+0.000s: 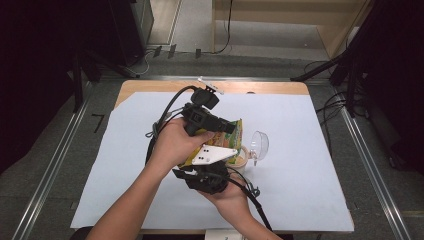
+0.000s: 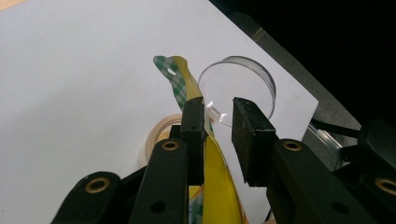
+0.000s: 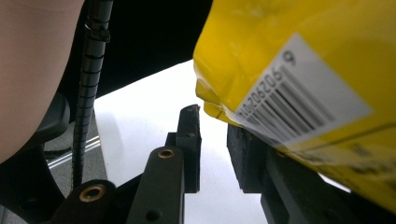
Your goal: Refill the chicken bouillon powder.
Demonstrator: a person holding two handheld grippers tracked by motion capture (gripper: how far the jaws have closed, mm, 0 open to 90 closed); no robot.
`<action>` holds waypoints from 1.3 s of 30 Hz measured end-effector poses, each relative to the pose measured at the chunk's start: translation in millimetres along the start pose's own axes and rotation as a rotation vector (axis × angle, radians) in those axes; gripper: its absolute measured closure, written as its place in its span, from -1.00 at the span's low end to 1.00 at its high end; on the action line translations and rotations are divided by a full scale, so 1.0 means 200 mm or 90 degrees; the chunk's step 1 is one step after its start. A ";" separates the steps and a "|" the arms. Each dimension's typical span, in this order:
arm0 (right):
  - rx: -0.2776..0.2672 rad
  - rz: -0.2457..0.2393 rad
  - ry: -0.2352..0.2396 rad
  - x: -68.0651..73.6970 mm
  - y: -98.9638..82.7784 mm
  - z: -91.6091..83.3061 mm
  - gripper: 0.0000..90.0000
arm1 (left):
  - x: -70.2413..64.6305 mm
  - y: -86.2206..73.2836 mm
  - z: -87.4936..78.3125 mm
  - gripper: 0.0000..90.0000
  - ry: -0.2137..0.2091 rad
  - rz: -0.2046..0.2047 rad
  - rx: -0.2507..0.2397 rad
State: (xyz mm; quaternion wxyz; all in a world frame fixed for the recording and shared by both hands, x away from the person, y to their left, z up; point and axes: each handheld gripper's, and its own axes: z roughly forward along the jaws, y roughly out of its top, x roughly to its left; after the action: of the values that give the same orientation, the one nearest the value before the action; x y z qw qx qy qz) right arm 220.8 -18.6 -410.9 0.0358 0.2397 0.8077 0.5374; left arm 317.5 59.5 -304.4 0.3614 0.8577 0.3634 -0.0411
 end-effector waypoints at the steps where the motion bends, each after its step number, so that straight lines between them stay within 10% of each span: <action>1: 0.000 0.000 0.000 0.00 0.00 0.00 0.69 | 0.00 0.00 0.00 0.66 0.001 0.000 0.000; 39: 0.000 -0.004 -0.001 0.01 0.02 -0.01 0.68 | -0.03 0.01 -0.02 0.68 0.000 0.013 -0.011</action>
State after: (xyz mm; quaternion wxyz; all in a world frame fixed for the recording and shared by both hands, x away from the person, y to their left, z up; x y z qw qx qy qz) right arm 219.6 -18.8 -405.7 0.0382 0.2375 0.8084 0.5372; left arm 313.9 58.5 -299.1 0.3690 0.8583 0.3550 -0.0342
